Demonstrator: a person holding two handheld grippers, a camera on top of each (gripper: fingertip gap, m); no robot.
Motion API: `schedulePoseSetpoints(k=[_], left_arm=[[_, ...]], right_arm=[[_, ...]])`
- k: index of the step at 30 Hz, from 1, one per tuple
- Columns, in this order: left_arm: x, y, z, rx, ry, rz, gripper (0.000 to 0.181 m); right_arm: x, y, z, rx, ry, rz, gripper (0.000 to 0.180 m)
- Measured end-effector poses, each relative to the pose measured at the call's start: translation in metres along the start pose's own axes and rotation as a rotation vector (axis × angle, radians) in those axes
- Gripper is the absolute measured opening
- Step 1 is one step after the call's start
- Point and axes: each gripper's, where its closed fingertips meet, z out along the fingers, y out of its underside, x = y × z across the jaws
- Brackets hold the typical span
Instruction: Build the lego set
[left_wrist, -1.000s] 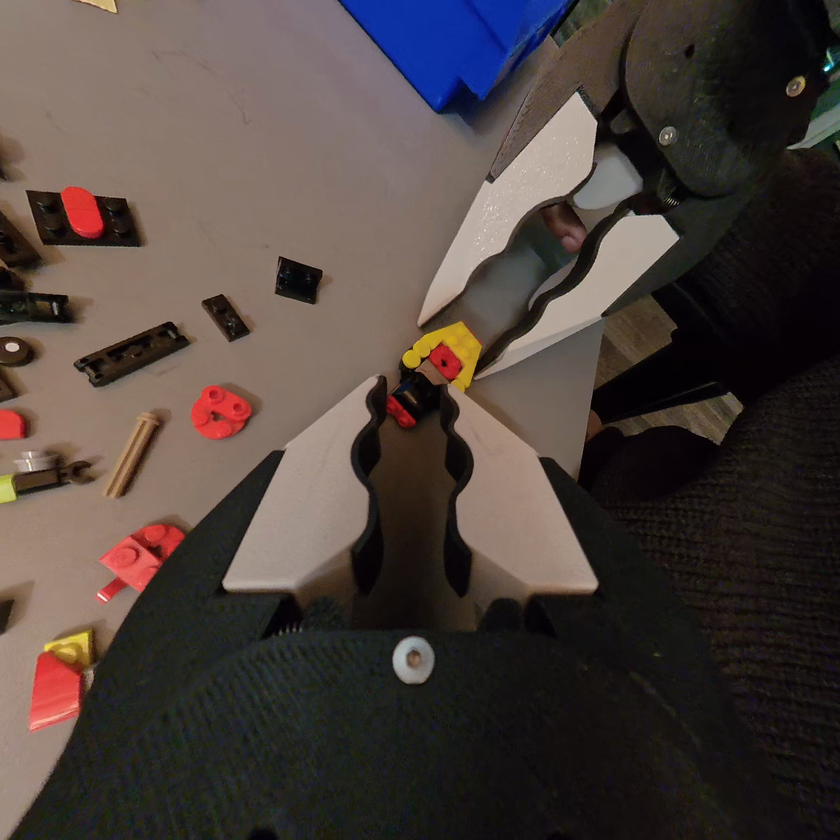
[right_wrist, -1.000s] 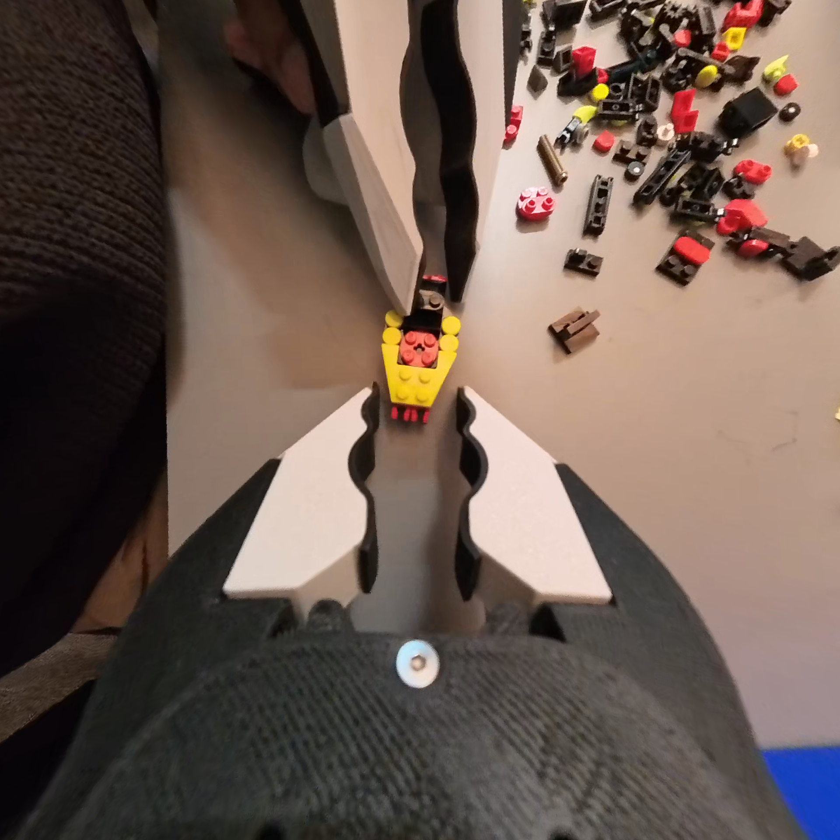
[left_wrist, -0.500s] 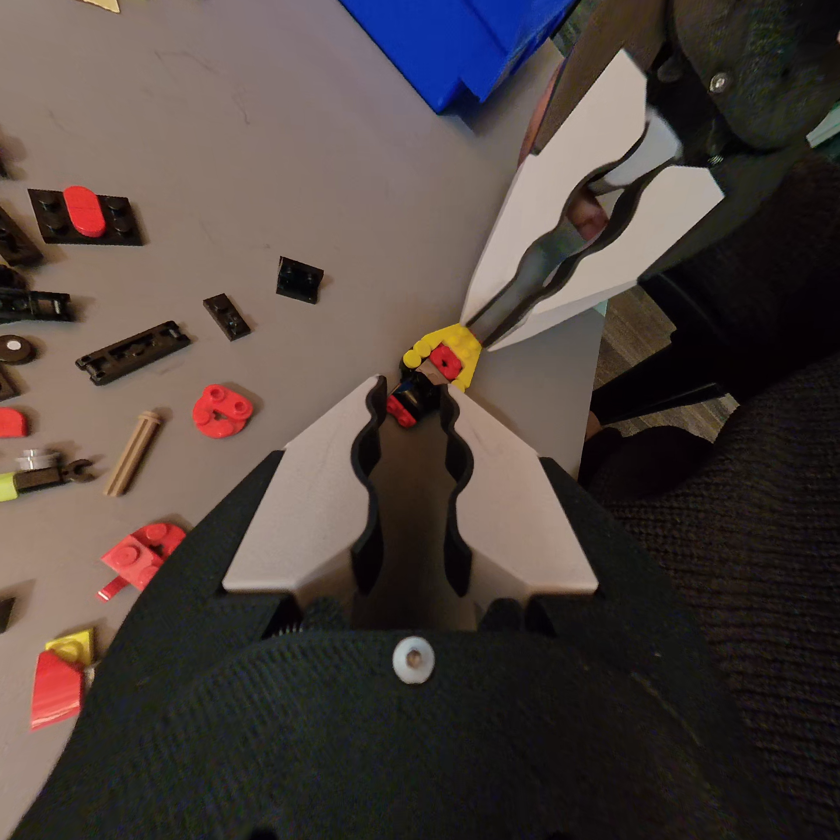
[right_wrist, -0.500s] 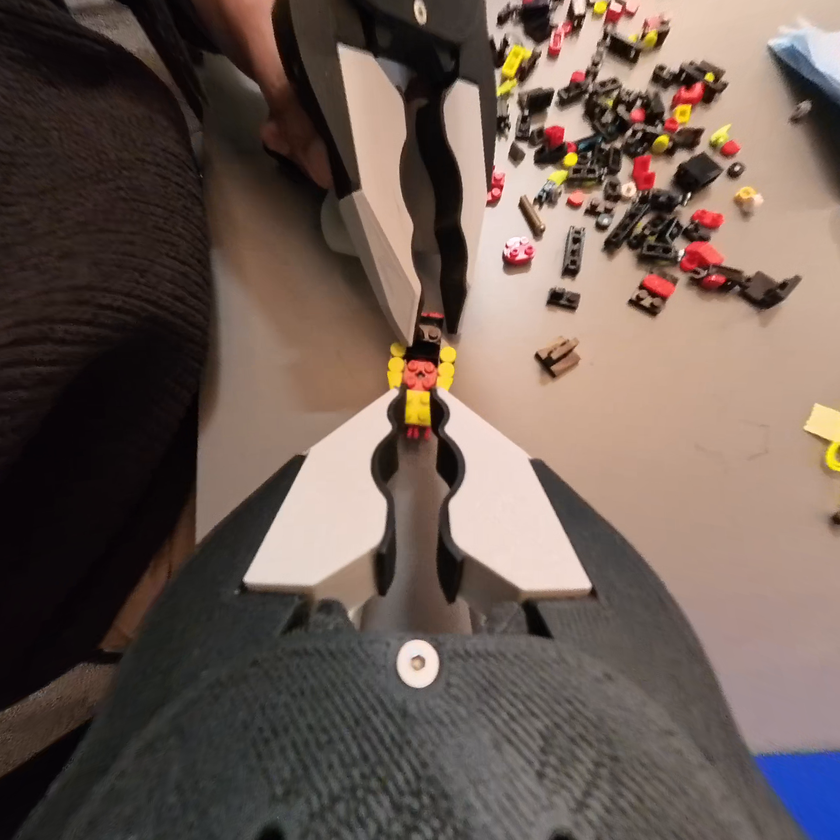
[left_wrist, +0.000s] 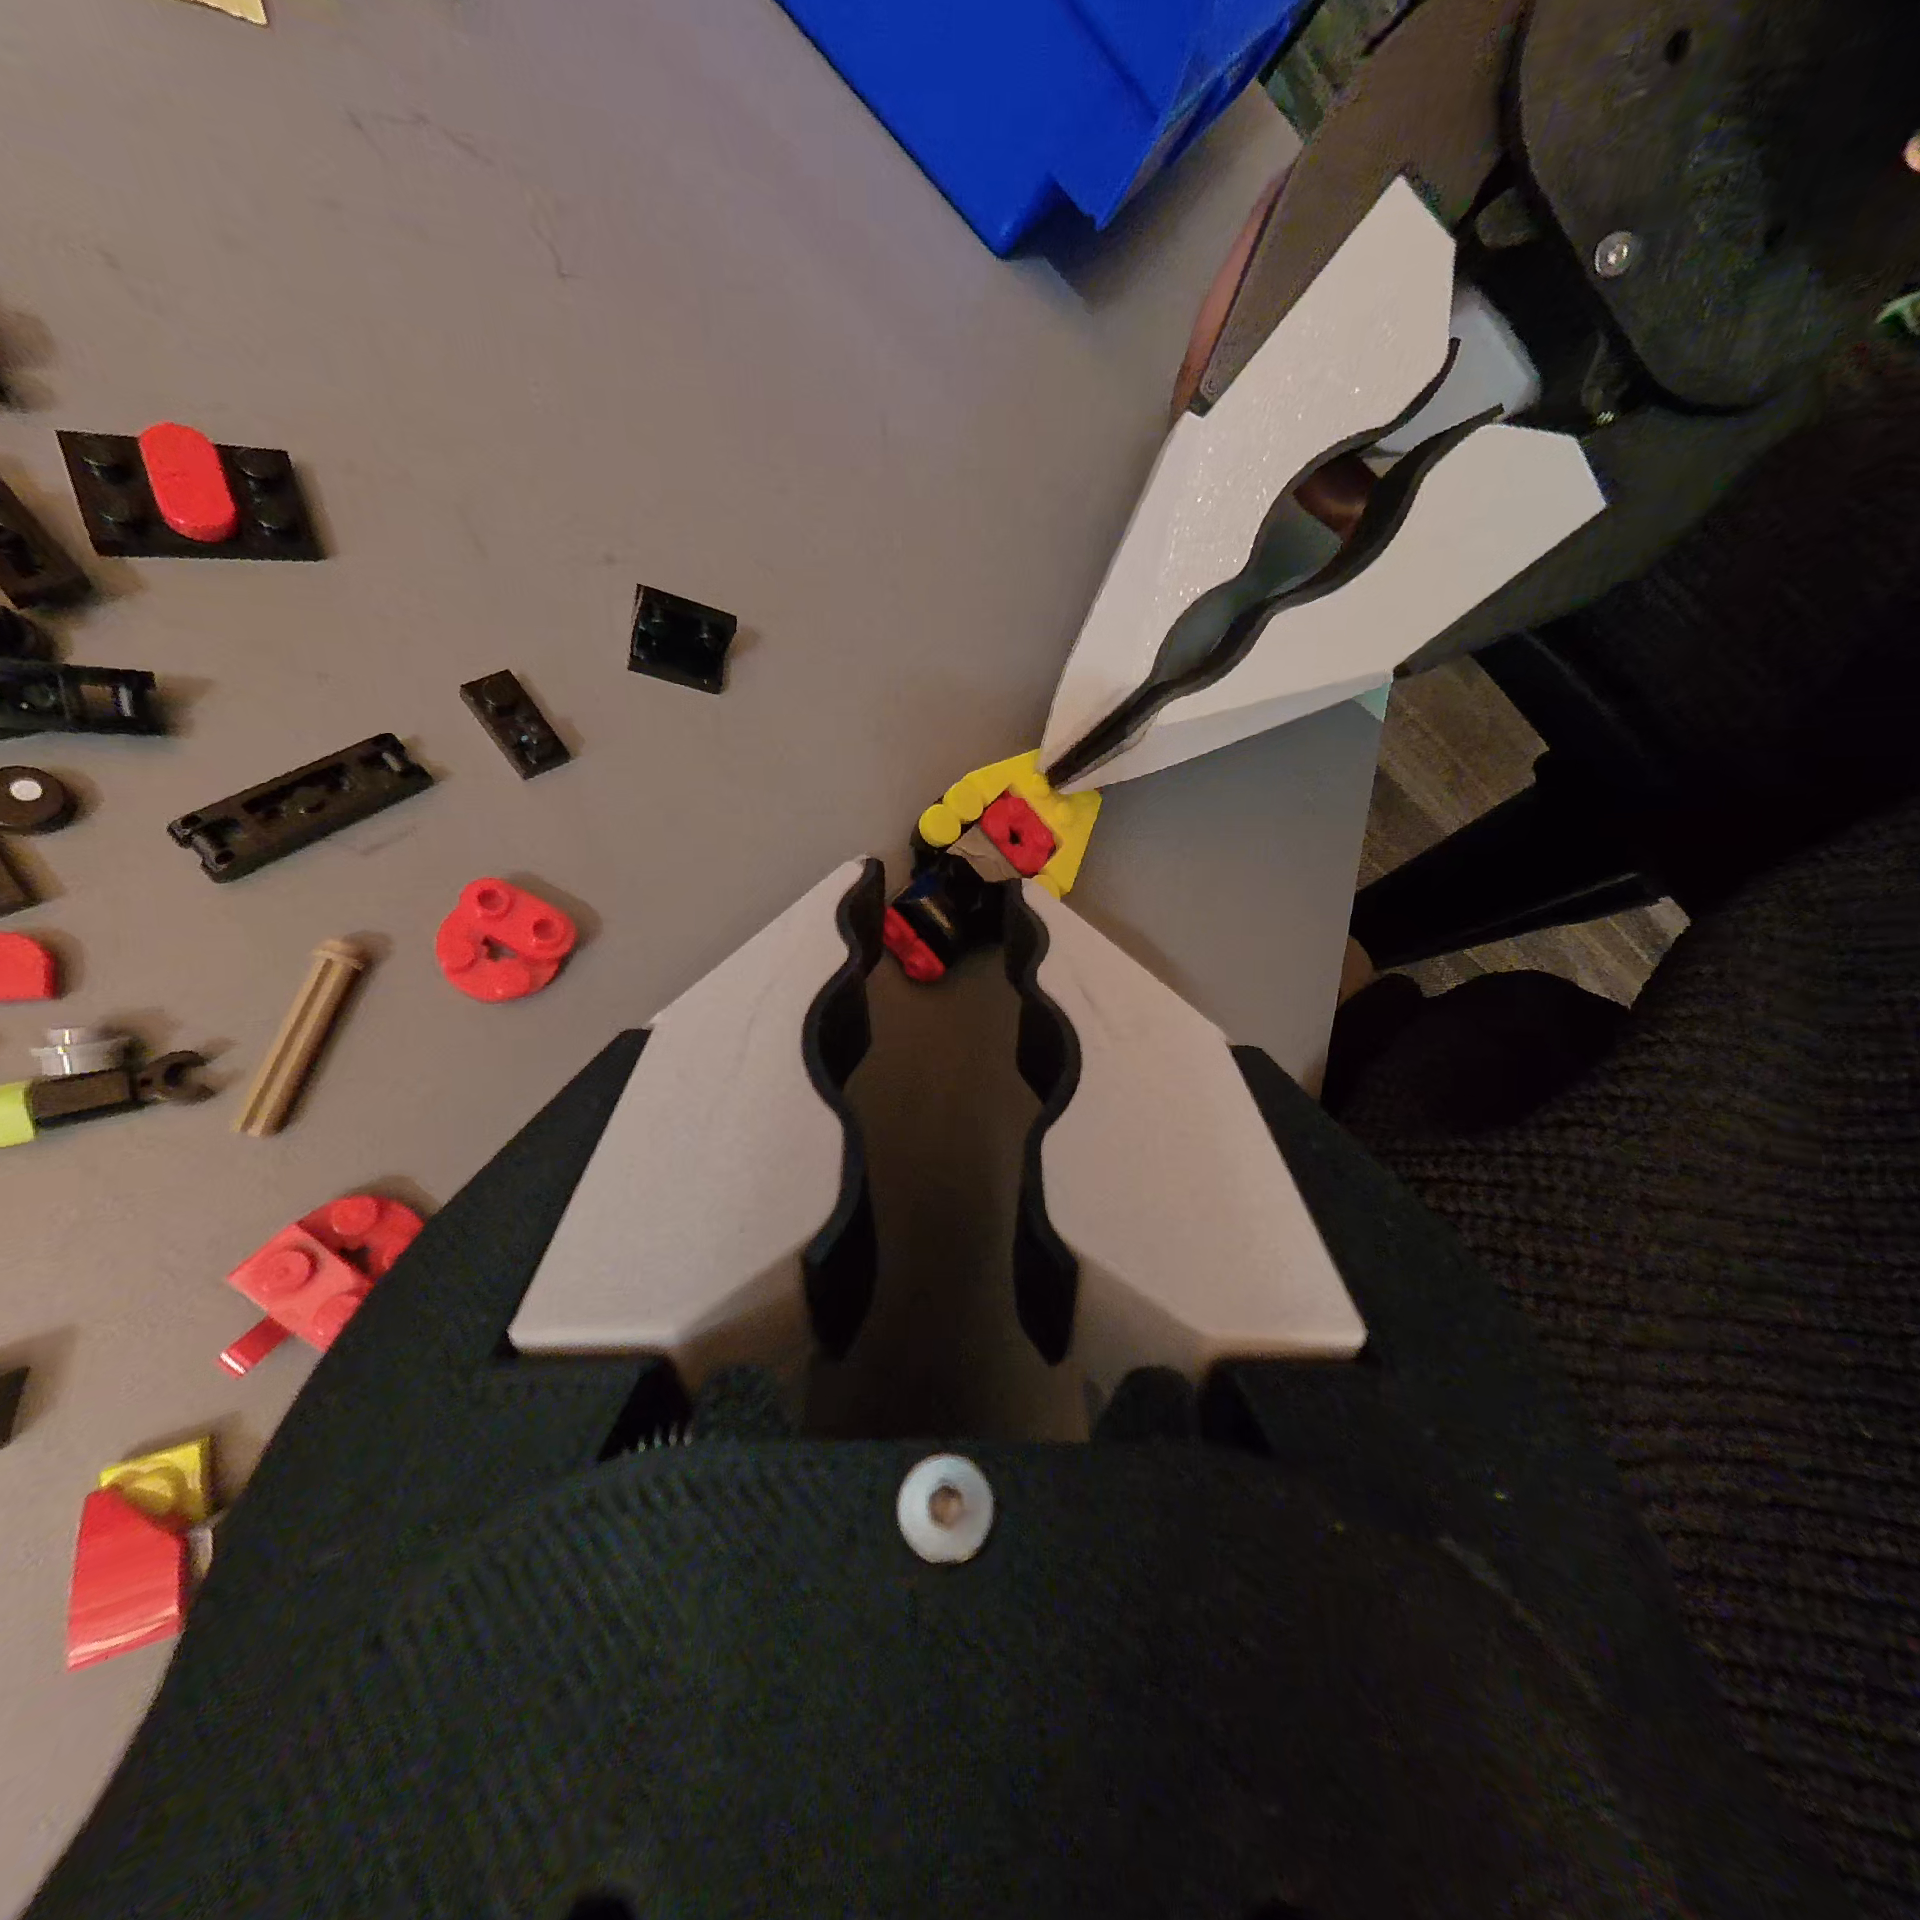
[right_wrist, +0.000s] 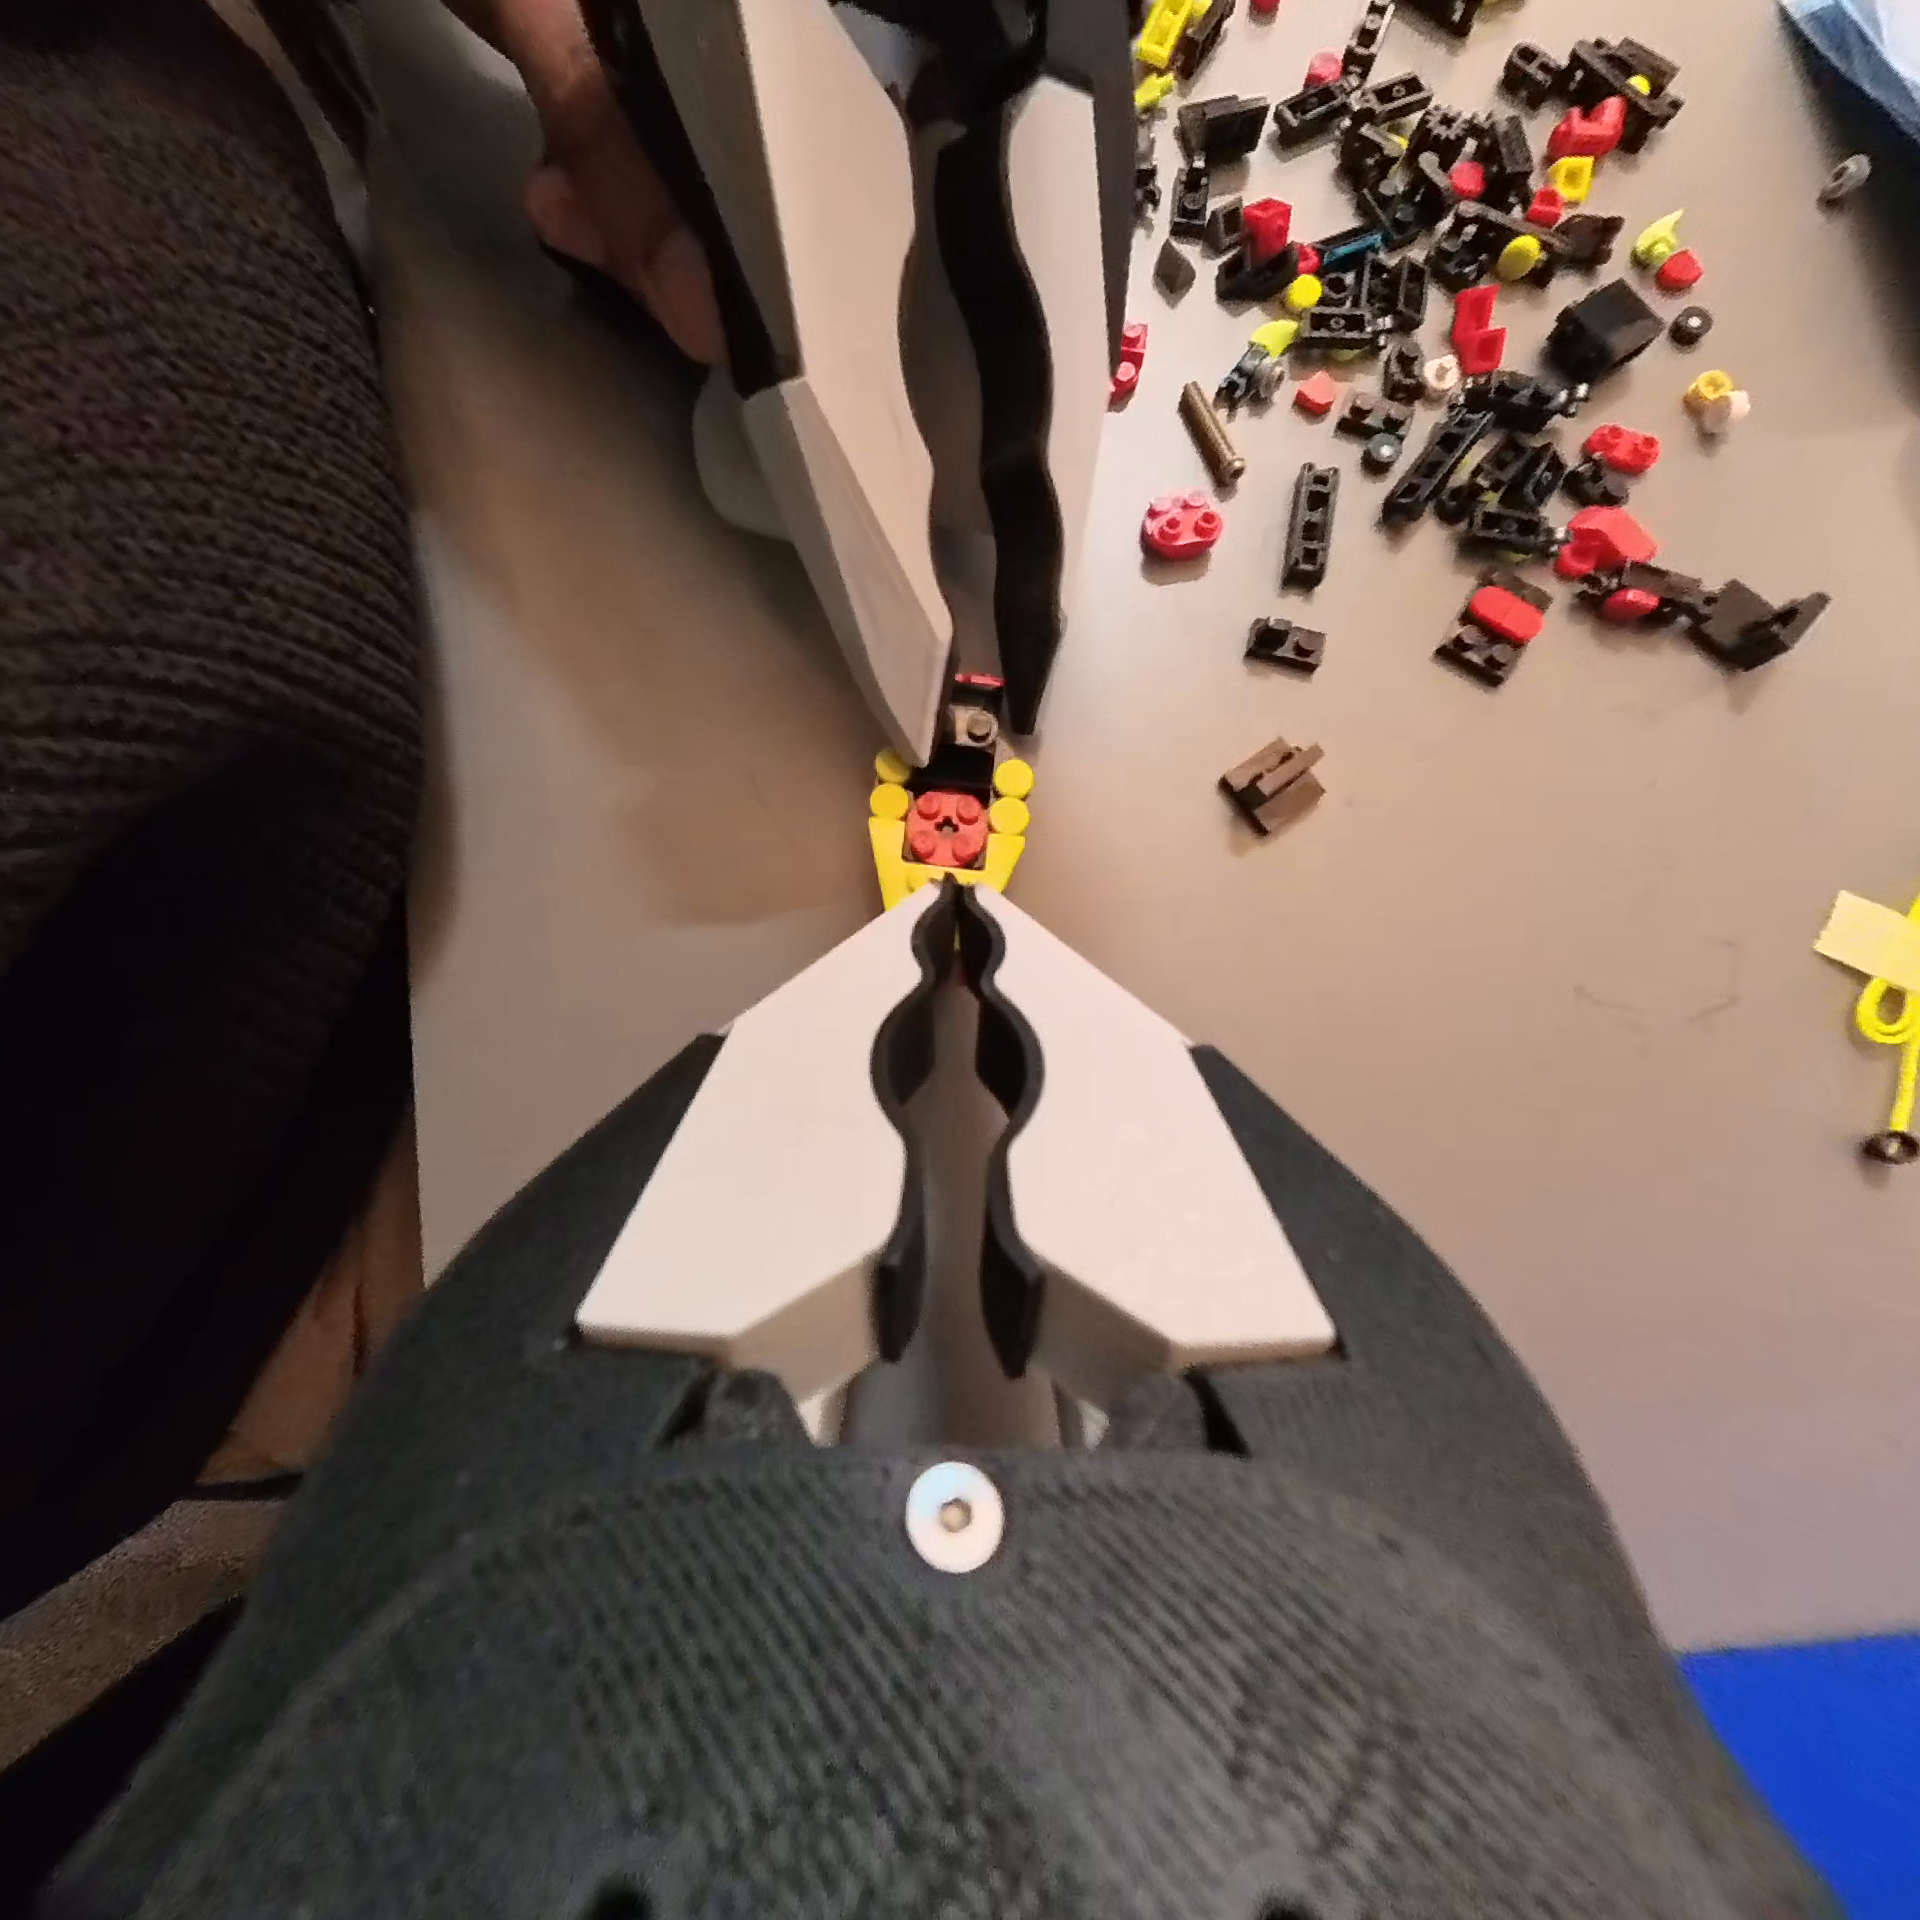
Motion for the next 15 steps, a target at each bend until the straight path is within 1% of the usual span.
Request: schedulePoseSetpoints(k=[11, 15], left_arm=[[0.0015, 0.0004, -0.0001, 0.001, 0.027, -0.024, 0.02], [0.0015, 0.0005, -0.0005, 0.003, 0.029, -0.027, 0.02]], right_arm=[[-0.0001, 0.001, 0.0009, -0.028, 0.006, 0.05, 0.0], [-0.0001, -0.0008, 0.0012, 0.024, 0.007, 0.05, 0.013]])
